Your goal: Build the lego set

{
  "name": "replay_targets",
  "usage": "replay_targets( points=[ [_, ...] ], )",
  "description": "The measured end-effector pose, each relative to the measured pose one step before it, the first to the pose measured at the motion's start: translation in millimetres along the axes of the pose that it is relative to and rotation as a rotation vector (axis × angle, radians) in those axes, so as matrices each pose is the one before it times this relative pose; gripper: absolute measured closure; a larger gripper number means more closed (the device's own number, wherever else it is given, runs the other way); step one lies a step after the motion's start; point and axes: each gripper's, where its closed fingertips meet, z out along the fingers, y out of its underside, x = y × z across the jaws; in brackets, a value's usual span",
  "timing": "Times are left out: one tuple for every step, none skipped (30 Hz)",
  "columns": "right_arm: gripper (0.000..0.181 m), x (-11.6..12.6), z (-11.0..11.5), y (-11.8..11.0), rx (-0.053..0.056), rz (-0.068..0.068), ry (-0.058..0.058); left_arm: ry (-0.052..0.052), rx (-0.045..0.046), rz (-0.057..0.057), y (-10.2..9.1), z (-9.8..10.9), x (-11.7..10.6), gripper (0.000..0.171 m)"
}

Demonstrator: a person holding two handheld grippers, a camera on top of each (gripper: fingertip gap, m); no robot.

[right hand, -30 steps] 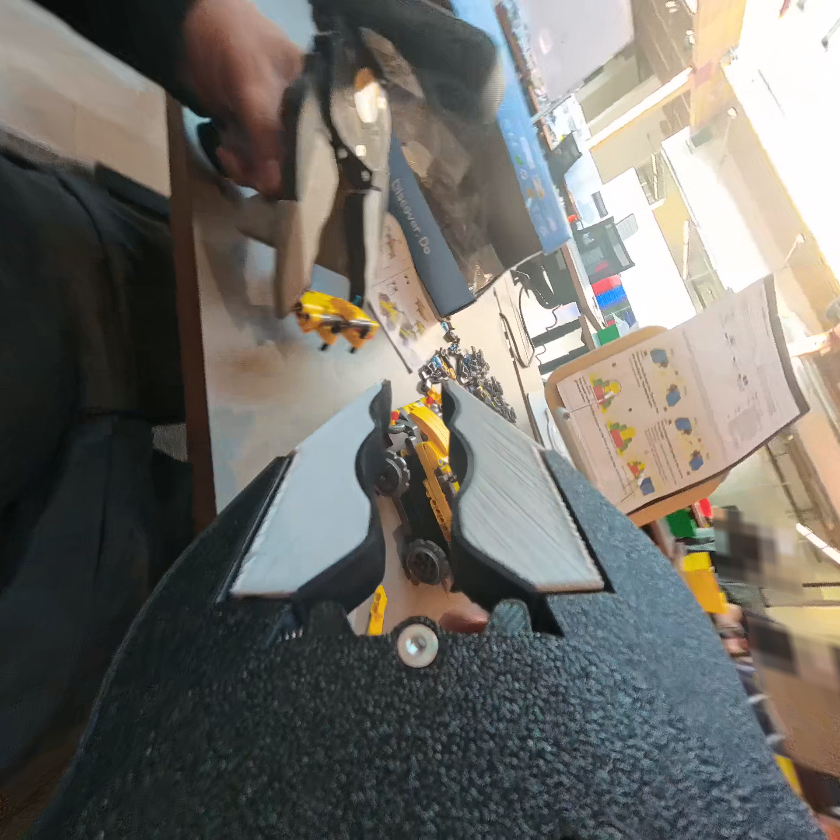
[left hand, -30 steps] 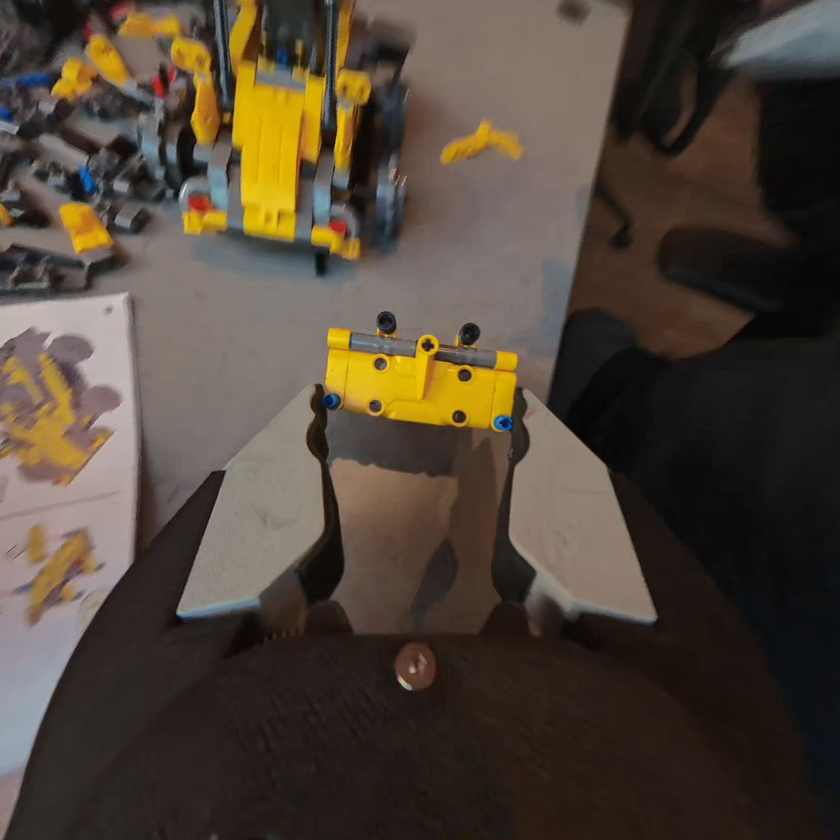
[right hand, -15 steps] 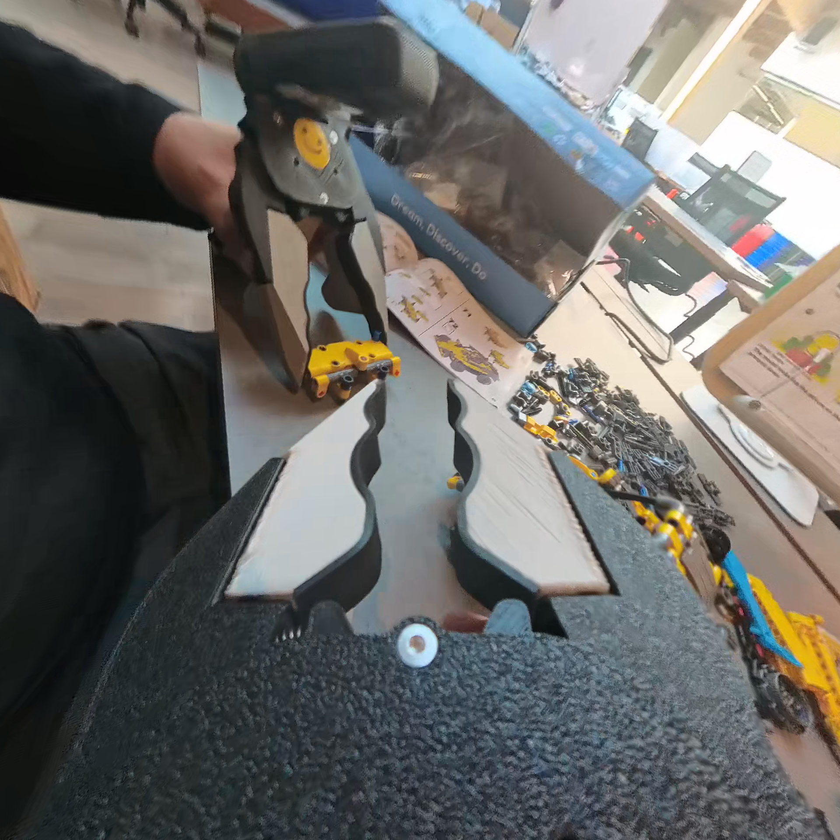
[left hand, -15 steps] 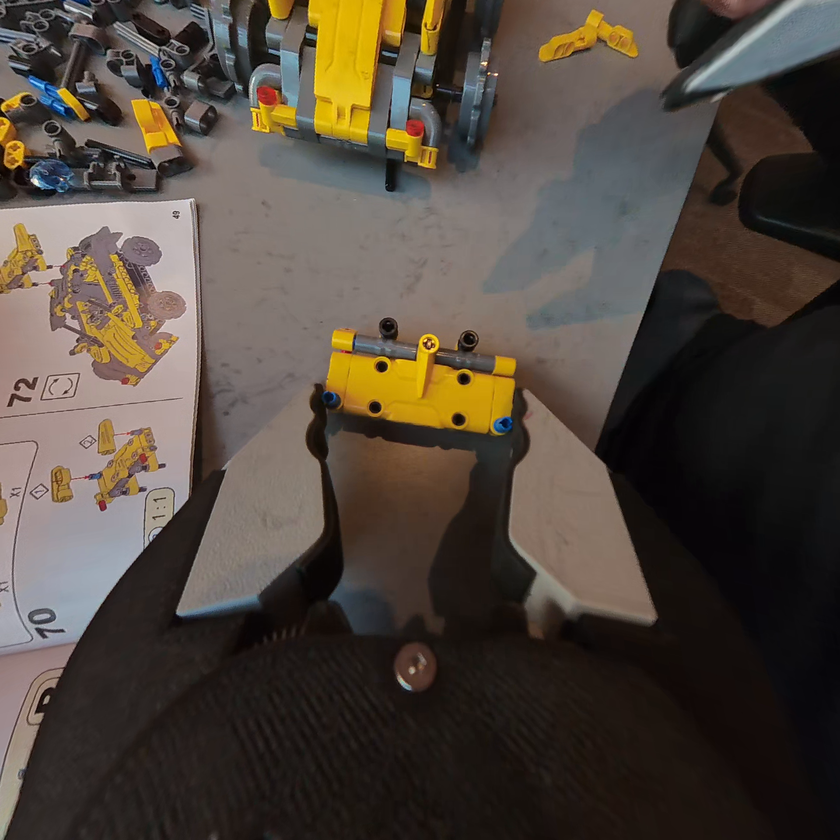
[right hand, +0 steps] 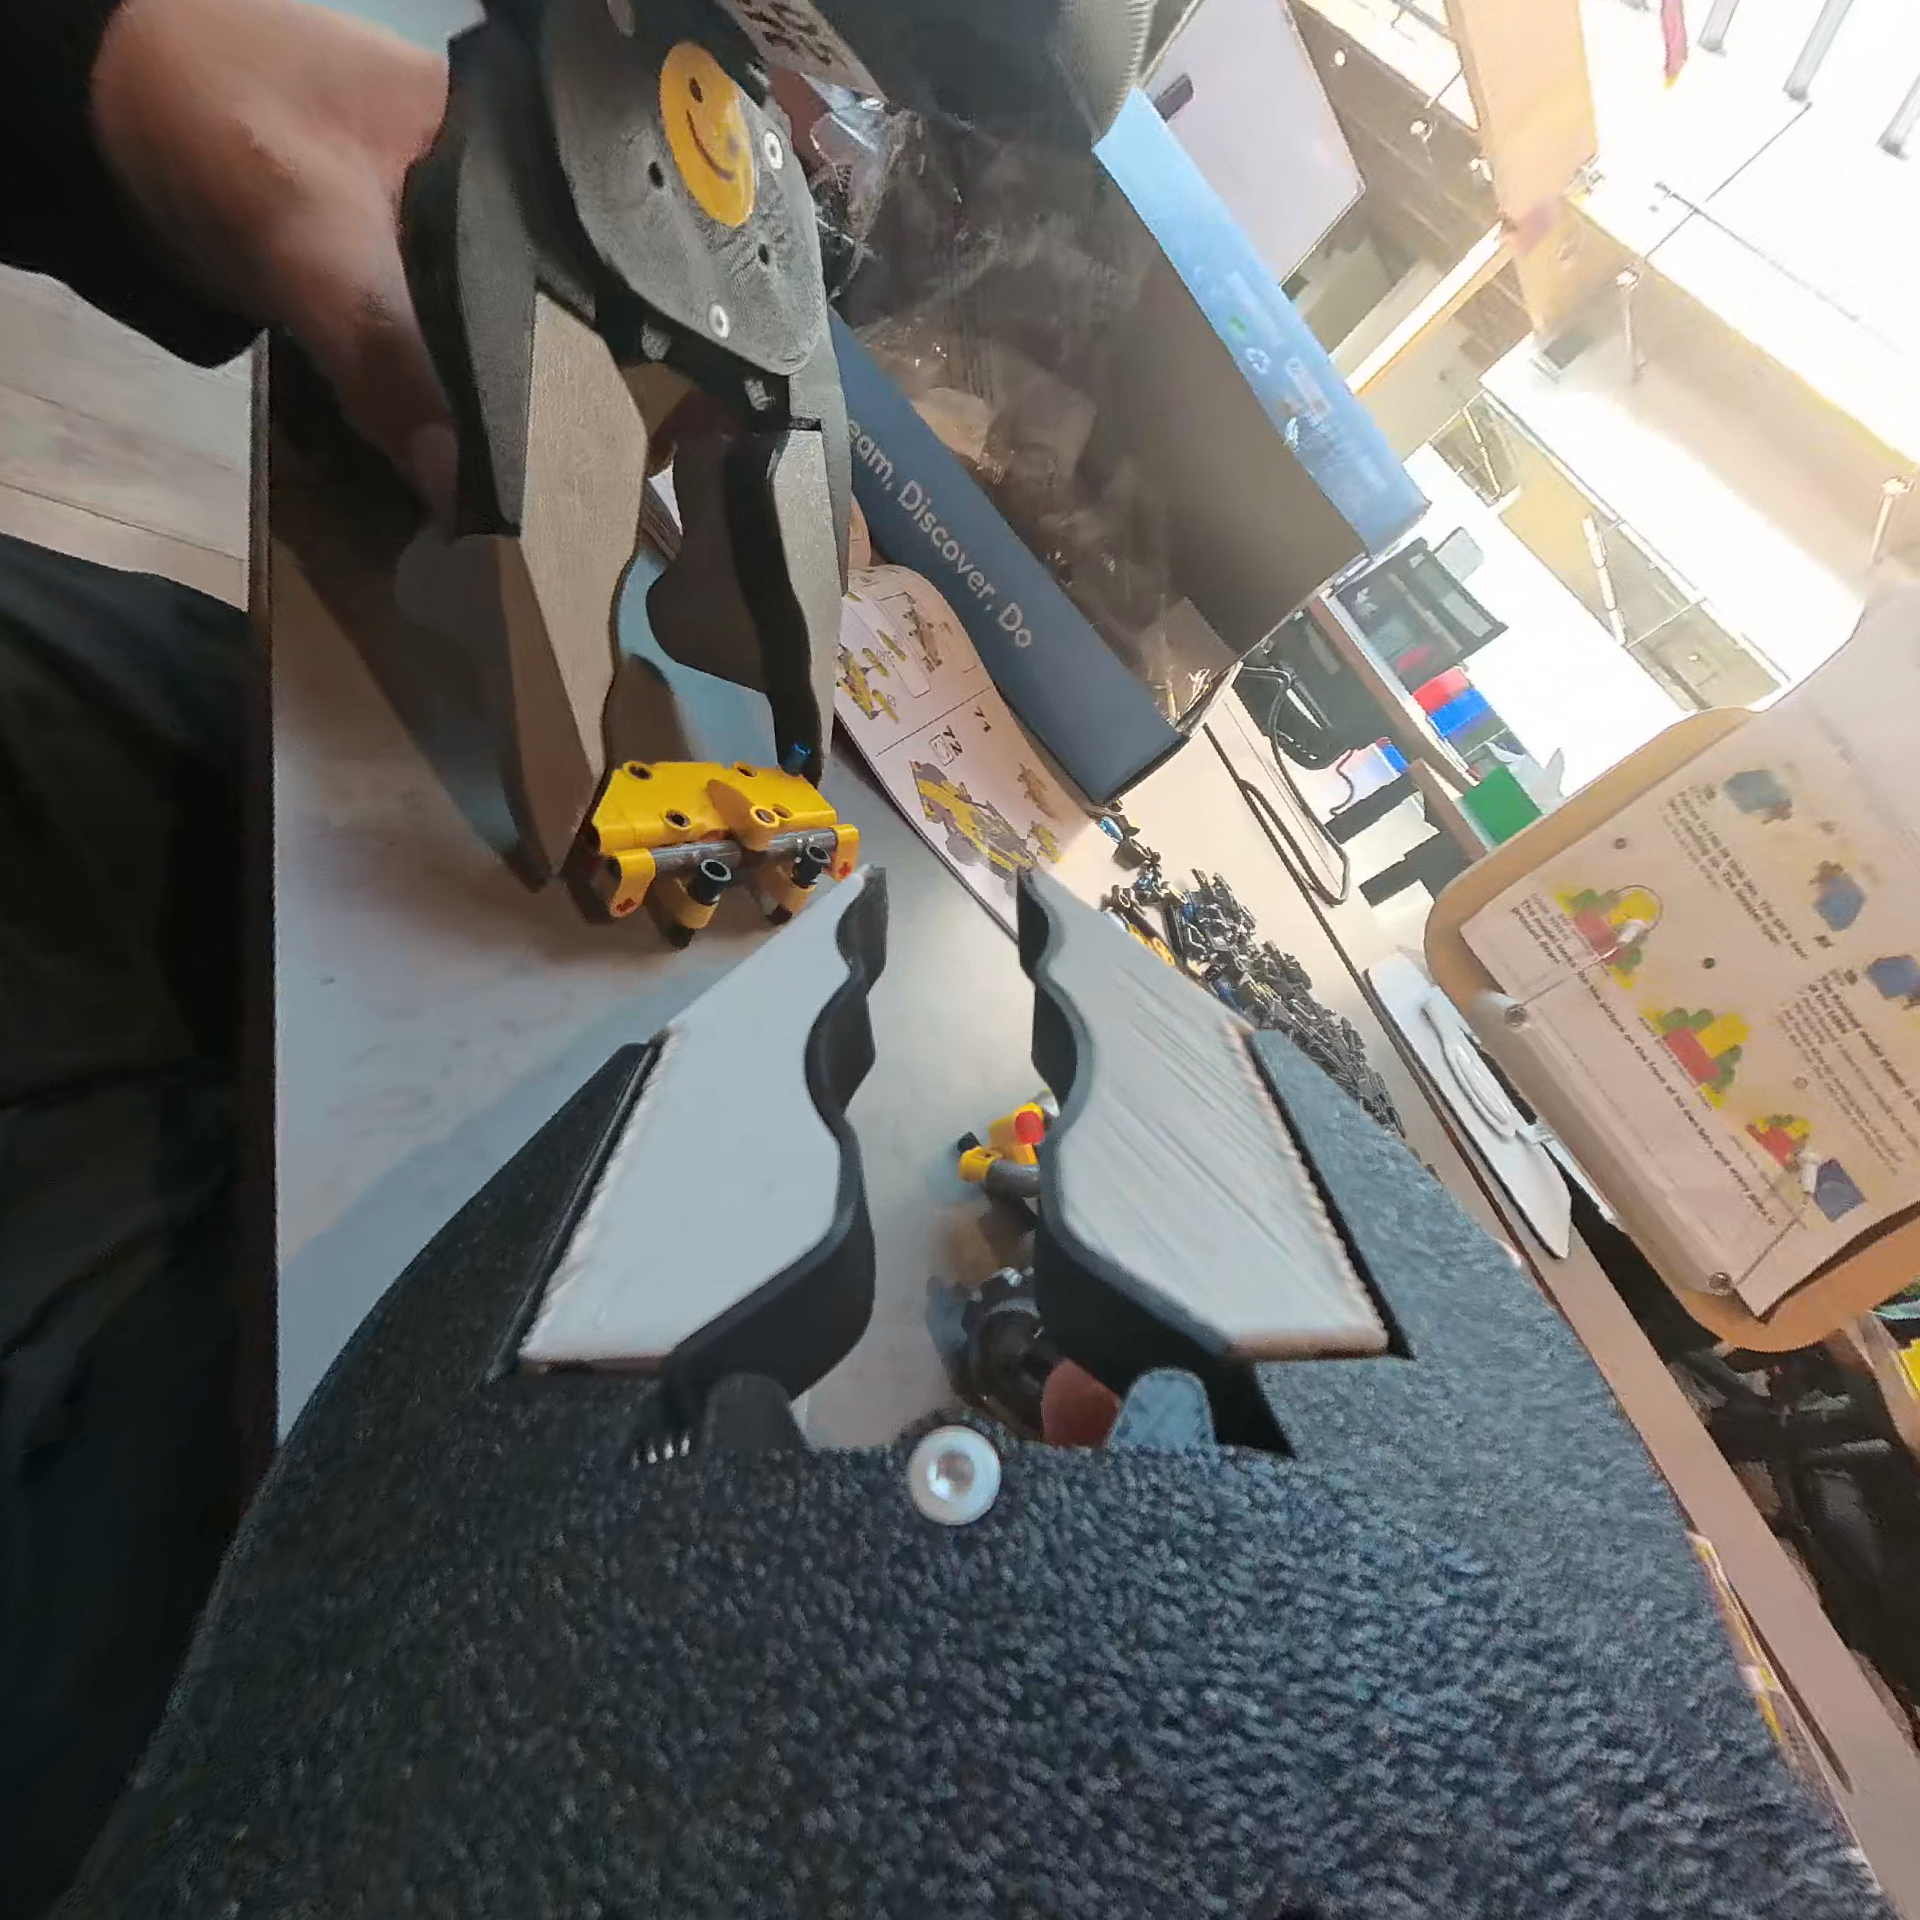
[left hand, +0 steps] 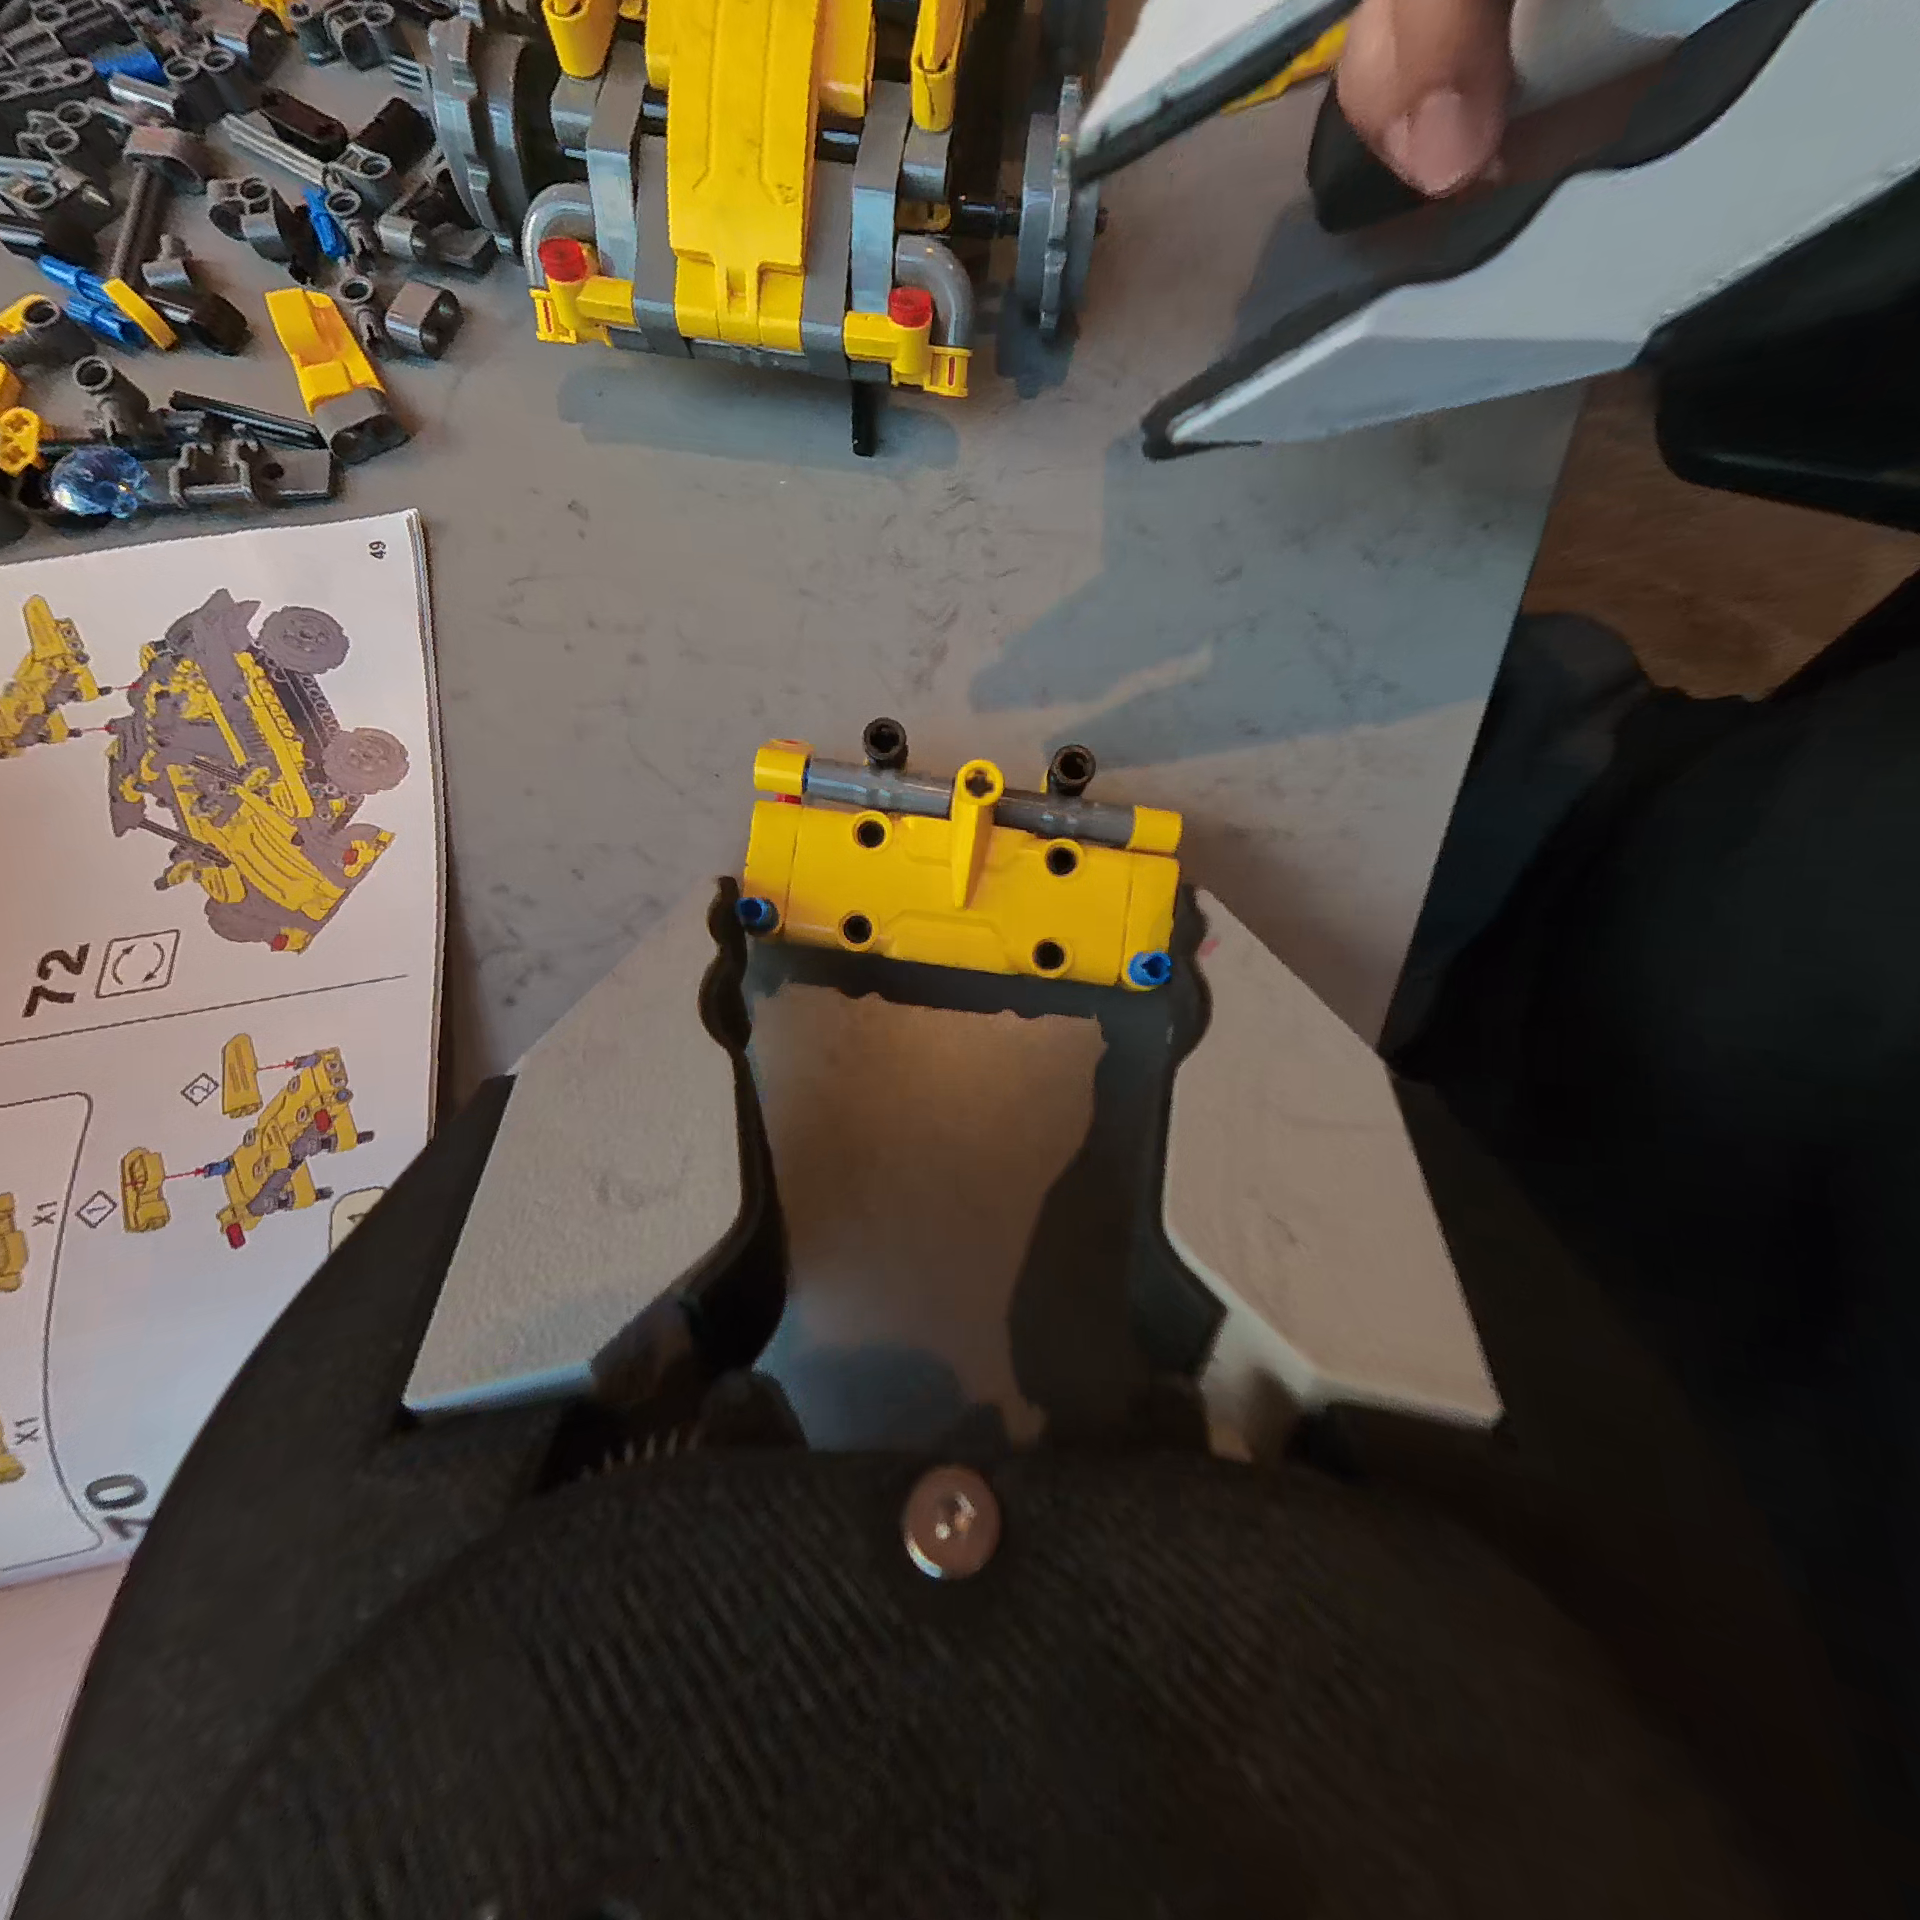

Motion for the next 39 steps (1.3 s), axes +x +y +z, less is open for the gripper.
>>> replay_targets(
  points=[
    [0.157,1.62,-0.41,0.29,0.0003,0.0025,0.0054,-0.0127,-0.00513,0.0124,0.28,0.86,-0.14,0.093],
    [0.157,1.39,-0.49,0.68,-0.0014,0.003,0.0049,-0.0094,-0.00309,0.0067,-0.05,0.8,-0.25,0.093],
    [0.157,1.77,-0.81,0.75,-0.0003,0.0008,0.0076,-0.0046,-0.00097,0.0011,-0.64,0.91,0.12,0.093],
    [0.157,2.64,-1.03,0.9,-0.0029,-0.0006,0.0139,0.003,0.00064,-0.0014,-1.38,1.26,0.85,0.093],
    [0.158,1.8,-1.17,0.38,0.0007,0.0017,0.0098,0.0085,0.00109,0.0011,-1.74,1.74,1.54,0.093],
    [0.158,0.84,-1.24,0.24,0.0016,0.0053,0.0027,0.0105,0.0006,0.0052,-1.81,1.87,1.73,0.093],
    [0.159,1.33,-1.24,-0.08,0.0029,0.008,0.0033,0.0101,-0.00019,0.0081,-1.88,2.01,1.6,0.093],
    [0.159,0.9,-1.05,-0.62,0.0074,0.012,-0.0009,0.0073,-0.00065,0.0079,-1.76,1.93,1.14,0.093],
    [0.159,0.01,-0.58,0.15,0.0035,0.0171,-0.0096,0.003,-0.00046,0.004,-1.57,1.68,0.15,0.093],
    [0.159,0.34,-0.21,1.23,-0.0029,0.0189,-0.0088,0.0001,0.00005,-0.0004,-1.26,1.29,-0.38,0.093],
    [0.159,1.58,-0.3,0.86,-0.0011,0.0183,-0.0017,0.0003,0.00013,-0.0006,-0.96,0.97,-0.34,0.093],
    [0.16,1.62,-0.4,-0.19,0.0045,0.0191,-0.0006,0.0011,-0.00001,0.001,-0.57,0.58,-0.16,0.093],
    [0.16,0.26,-0.29,-0.1,0.003,0.0219,-0.0089,0.0003,-0.00008,0.0011,-0.36,0.38,0.02,0.093],
    [0.164,-0.8,0.08,0.55,-0.0021,0.0229,-0.0152,-0.0004,-0.00022,0.0008,-0.03,0.05,-0.07,0.093],
    [0.168,-1.19,0.27,0.24,-0.0021,0.0156,-0.0152,-0.0002,-0.00035,0.001,-0.04,0.07,0.08,0.093],
    [0.172,-0.82,0.41,-0.4,0.0034,0.0075,-0.0091,-0.0002,-0.00046,0.0016,0.11,-0.06,0.17,0.093],
    [0.175,-0.67,0.82,-0.31,0.0019,0.0017,-0.0066,-0.0004,-0.00039,0.0011,0.03,0.01,0.0,0.093],
    [0.175,-0.37,1.29,0.2,-0.0019,0.0006,-0.0039,0.0005,0.00017,-0.0003,-0.06,0.04,0.0,0.093],
    [0.175,-0.43,1.56,1.08,-0.0065,0.0018,-0.0041,0.0018,0.00043,-0.0007,-0.03,0.0,0.17,0.093],
    [0.175,-0.51,1.65,1.76,-0.0094,0.0018,-0.0061,0.0052,0.00072,0.0009,-0.08,-0.12,0.72,0.093],
    [0.175,0.3,1.31,1.39,-0.0079,0.0014,-0.002,0.0092,0.00092,0.003,-0.13,-0.07,1.26,0.093],
    [0.174,1.13,1.0,0.16,0.0003,0.0041,0.0015,0.0089,0.00089,0.0024,-0.16,-0.04,1.16,0.093],
    [0.174,0.89,0.75,-0.28,0.0031,0.0095,-0.0029,0.0083,0.00153,-0.0004,-0.23,-0.04,0.93,0.093],
    [0.174,1.41,0.66,0.08,0.0007,0.0144,-0.0023,0.0096,0.0024,-0.003,-0.35,-0.18,0.68,0.093],
    [0.174,1.76,0.21,0.24,0.0008,0.0166,-0.0016,0.0081,0.0025,-0.0048,-0.35,-0.22,0.46,0.093],
    [0.174,1.18,-0.22,-0.14,0.0027,0.0167,-0.0046,0.0053,0.00222,-0.0054,-0.24,-0.18,0.11,0.093],
    [0.175,1.03,-0.8,-0.42,0.0052,0.0141,-0.0027,0.0029,0.00142,-0.0037,-0.18,-0.15,-0.08,0.093],
    [0.177,0.36,-1.1,-0.76,0.0061,0.0086,-0.0027,-0.0005,-0.00018,0.0003,0.0,0.03,0.04,0.093],
    [0.18,-0.4,-1.1,-0.88,0.0058,0.0031,-0.0036,-0.0038,-0.0017,0.0041,0.14,0.36,-0.08,0.093],
    [0.181,-0.53,-0.66,-0.45,0.0021,-0.0007,-0.0007,-0.0064,-0.00288,0.0071,0.23,0.41,-0.05,0.093],
    [0.181,-0.03,-0.62,0.01,-0.0021,-0.0005,0.0021,-0.011,-0.00461,0.0106,0.38,0.71,-0.32,0.093],
    [0.181,-0.75,-0.68,-0.18,-0.0007,0.0005,-0.0038,-0.0164,-0.00618,0.0133,0.4,0.92,-0.65,0.093],
    [0.181,-0.66,-1.05,-0.46,0.0009,0.0041,-0.0058,-0.0159,-0.00433,0.0087,-0.04,0.86,-0.45,0.093],
    [0.181,-0.5,-1.35,-0.79,0.0007,0.01,-0.0076,-0.0084,-0.00129,-0.0049,-0.62,0.89,0.01,0.092],
    [0.181,-0.72,-1.81,-0.83,-0.0016,0.0174,-0.0136,-0.0059,-0.00014,-0.0093,-0.56,0.73,-0.49,0.092],
    [0.181,-1.84,-2.38,-1.32,-0.003,0.0298,-0.0283,-0.0047,0.00003,-0.005,-0.38,0.39,-0.47,0.092],
    [0.181,-1.72,-2.92,-1.46,-0.0058,0.044,-0.0357,-0.0013,0.0,-0.0015,-0.09,0.1,-0.12,0.092],
    [0.181,0.4,-4.09,-1.6,-0.0056,0.0443,-0.0255,0.0,-0.00005,-0.0002,-0.03,0.03,-0.08,0.092],
    [0.181,3.74,-5.66,-2.08,0.0013,0.0309,-0.0019,-0.0002,-0.00009,0.0,0.05,-0.04,0.06,0.092]
  ],
)
